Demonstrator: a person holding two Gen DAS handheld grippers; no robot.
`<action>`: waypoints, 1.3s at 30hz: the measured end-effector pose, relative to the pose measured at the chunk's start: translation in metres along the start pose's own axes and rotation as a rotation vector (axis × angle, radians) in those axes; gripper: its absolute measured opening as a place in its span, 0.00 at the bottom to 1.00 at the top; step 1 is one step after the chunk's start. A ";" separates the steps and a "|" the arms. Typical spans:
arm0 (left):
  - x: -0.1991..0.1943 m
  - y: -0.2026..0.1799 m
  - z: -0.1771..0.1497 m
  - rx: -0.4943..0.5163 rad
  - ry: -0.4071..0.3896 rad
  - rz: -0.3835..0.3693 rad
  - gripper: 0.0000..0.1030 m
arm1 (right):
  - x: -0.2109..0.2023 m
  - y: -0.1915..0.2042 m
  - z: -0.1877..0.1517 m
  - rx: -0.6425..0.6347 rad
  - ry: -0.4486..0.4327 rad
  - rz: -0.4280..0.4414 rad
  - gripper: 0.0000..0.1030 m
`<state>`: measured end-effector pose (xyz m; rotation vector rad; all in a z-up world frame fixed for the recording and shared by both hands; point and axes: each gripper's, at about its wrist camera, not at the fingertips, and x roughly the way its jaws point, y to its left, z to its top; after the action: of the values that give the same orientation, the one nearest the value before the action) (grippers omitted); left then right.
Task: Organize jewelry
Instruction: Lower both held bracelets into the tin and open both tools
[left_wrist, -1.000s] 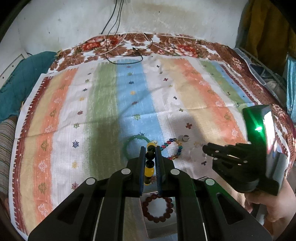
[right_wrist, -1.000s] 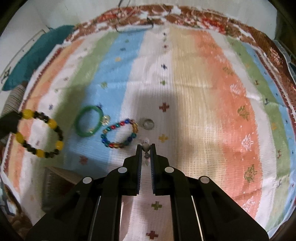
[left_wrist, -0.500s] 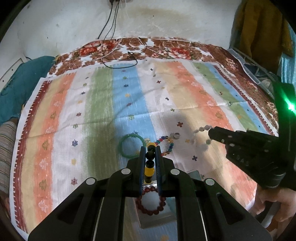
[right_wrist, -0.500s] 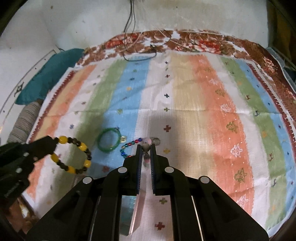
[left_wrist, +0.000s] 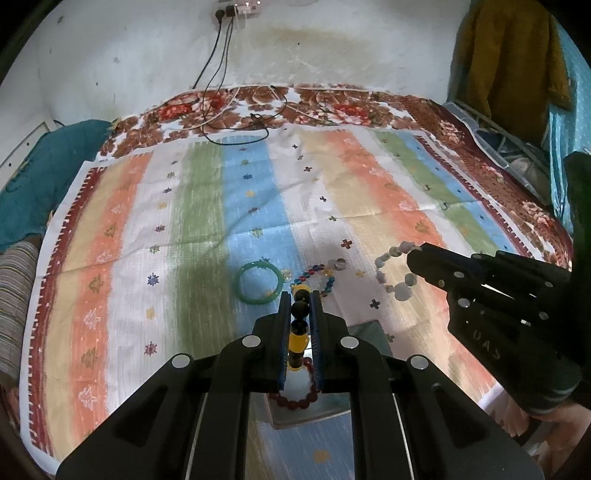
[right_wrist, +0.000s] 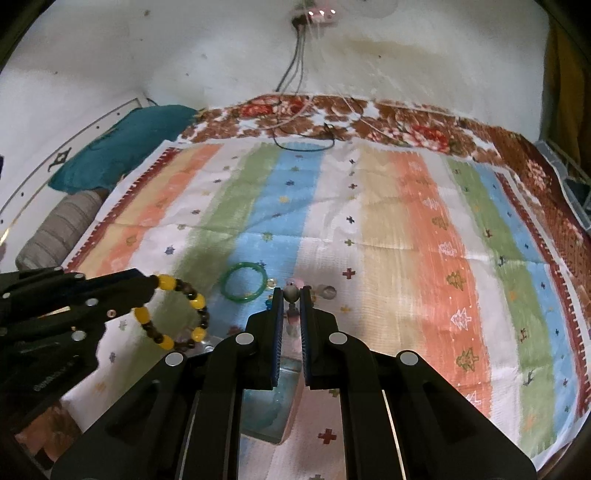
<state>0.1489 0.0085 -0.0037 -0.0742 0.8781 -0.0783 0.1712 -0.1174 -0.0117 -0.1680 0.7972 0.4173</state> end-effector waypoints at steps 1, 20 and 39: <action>-0.002 -0.001 -0.001 0.002 -0.002 -0.001 0.09 | -0.002 0.002 -0.001 -0.004 -0.004 0.000 0.09; -0.021 -0.002 -0.018 -0.008 -0.021 0.000 0.09 | -0.027 0.020 -0.030 -0.034 -0.005 0.062 0.09; -0.011 0.014 -0.014 -0.053 -0.006 0.115 0.74 | -0.006 0.000 -0.027 0.039 0.057 0.026 0.57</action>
<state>0.1312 0.0233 -0.0056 -0.0731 0.8768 0.0531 0.1494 -0.1271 -0.0258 -0.1336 0.8637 0.4227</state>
